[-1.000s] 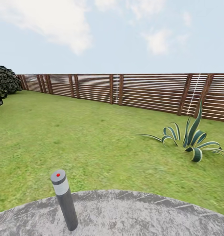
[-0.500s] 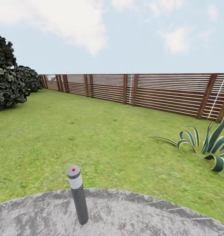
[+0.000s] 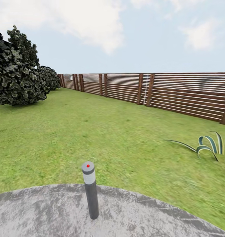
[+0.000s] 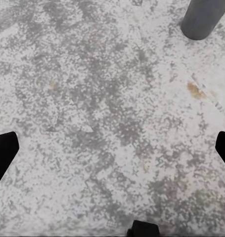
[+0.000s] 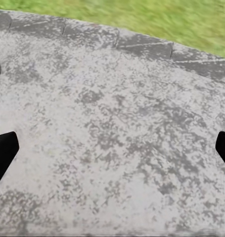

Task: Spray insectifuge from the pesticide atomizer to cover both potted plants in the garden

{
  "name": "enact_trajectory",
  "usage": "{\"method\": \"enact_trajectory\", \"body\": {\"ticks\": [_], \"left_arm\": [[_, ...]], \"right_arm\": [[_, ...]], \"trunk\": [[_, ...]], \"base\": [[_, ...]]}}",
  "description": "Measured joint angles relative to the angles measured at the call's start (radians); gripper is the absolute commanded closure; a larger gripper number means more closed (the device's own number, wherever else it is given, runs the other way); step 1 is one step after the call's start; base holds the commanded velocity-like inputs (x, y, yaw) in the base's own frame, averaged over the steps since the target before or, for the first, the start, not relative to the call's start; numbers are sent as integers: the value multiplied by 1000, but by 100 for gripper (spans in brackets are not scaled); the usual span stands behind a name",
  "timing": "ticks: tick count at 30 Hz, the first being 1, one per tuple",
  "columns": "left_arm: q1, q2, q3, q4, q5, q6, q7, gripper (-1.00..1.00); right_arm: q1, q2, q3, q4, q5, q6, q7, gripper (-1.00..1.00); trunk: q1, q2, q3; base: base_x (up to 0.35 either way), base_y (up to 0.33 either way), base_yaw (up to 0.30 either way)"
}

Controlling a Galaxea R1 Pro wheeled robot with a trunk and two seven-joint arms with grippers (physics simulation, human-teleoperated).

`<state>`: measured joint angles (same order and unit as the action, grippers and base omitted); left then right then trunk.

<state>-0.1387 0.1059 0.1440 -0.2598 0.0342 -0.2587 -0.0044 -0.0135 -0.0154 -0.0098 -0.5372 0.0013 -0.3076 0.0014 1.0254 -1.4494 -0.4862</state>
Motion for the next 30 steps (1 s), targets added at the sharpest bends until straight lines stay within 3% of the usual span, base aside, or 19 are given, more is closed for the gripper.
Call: {"method": "enact_trajectory", "body": {"ticks": [14,30], "left_arm": [[0,-3,9,7,55,-41,-1,-100],[0,-4,9,8,58,-42,-1,-100]], "right_arm": [[0,0,0,9,1,-1,1,-100],[0,0,1,9,1,-1,1,-100]], "trunk": [[0,0,-7],[0,0,-9]], "base": [[-272,-148,278],[-15,-264,280]]}}
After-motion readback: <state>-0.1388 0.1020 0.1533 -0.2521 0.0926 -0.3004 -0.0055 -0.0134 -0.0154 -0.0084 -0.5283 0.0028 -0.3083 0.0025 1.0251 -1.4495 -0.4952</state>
